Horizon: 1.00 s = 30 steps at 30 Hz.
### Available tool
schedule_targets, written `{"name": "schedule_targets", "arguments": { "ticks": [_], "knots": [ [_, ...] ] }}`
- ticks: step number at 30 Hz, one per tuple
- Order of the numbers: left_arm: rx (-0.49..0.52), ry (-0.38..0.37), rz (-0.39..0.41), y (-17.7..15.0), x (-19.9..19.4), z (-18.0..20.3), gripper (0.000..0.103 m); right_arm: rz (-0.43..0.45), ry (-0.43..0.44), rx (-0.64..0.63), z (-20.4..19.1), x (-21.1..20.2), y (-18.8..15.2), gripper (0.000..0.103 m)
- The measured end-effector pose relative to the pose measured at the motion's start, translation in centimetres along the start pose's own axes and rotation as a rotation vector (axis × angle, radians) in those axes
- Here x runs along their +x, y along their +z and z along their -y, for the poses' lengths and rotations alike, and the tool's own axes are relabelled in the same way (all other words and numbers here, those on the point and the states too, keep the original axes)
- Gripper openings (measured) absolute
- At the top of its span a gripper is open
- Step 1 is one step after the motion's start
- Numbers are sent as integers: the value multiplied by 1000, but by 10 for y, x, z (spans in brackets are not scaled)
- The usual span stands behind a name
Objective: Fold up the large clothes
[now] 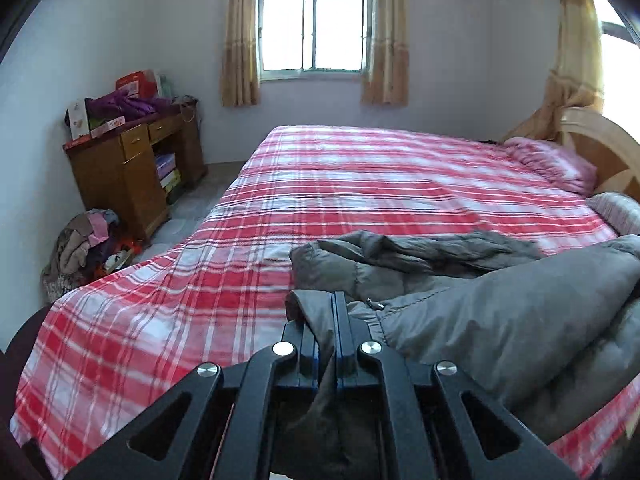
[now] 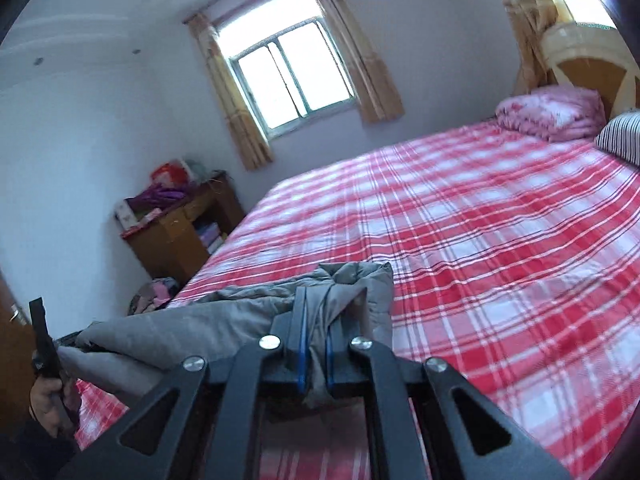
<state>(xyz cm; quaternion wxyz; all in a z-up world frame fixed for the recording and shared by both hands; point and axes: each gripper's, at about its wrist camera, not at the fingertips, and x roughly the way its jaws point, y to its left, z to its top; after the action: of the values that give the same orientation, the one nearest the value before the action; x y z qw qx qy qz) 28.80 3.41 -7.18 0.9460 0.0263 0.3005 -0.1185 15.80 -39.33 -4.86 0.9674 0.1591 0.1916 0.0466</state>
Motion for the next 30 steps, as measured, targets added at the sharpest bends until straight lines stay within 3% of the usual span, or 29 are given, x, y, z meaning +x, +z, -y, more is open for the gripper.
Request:
{"name": "schedule_targets", "arguments": {
  "ticks": [6,7,9,10,11,14,16,17,18,19,20,23,25,27,30],
  "knots": [
    [-81,46,-59,23,67,-10,13,-56,-77,51,31,91,18,8],
    [-104,59,-67,27,75,-13,18,-65,-86,52,34,97,19,8],
    [-130,138,-36,36,82,-21,49,-75,-119,43,37,118,20,8],
    [-143,171,-9,41,84,-24,78,-87,-138,36,39,131,20,8],
    [-162,205,40,45,82,-29,92,-93,-149,30,40,139,19,8],
    [-175,267,68,51,85,-29,92,-101,-192,27,46,168,18,8],
    [-173,403,62,52,85,-22,92,-108,-214,40,52,188,19,16],
    [-175,447,77,51,82,-17,92,-115,-233,49,54,197,20,31],
    [-170,481,107,49,76,-8,92,-115,-261,68,56,204,21,63],
    [-161,508,136,46,68,3,92,-100,-283,88,56,204,23,79],
    [-145,511,168,44,62,15,92,-64,-297,113,55,200,25,86],
    [-48,456,243,33,50,54,93,-10,-305,62,33,187,29,86],
    [76,442,265,24,52,89,93,11,-280,36,11,173,21,86],
    [185,447,294,12,61,116,95,-11,-216,-3,-16,168,6,86],
    [306,457,277,2,91,141,97,-107,-125,-187,-67,191,-25,86]
  ]
}}
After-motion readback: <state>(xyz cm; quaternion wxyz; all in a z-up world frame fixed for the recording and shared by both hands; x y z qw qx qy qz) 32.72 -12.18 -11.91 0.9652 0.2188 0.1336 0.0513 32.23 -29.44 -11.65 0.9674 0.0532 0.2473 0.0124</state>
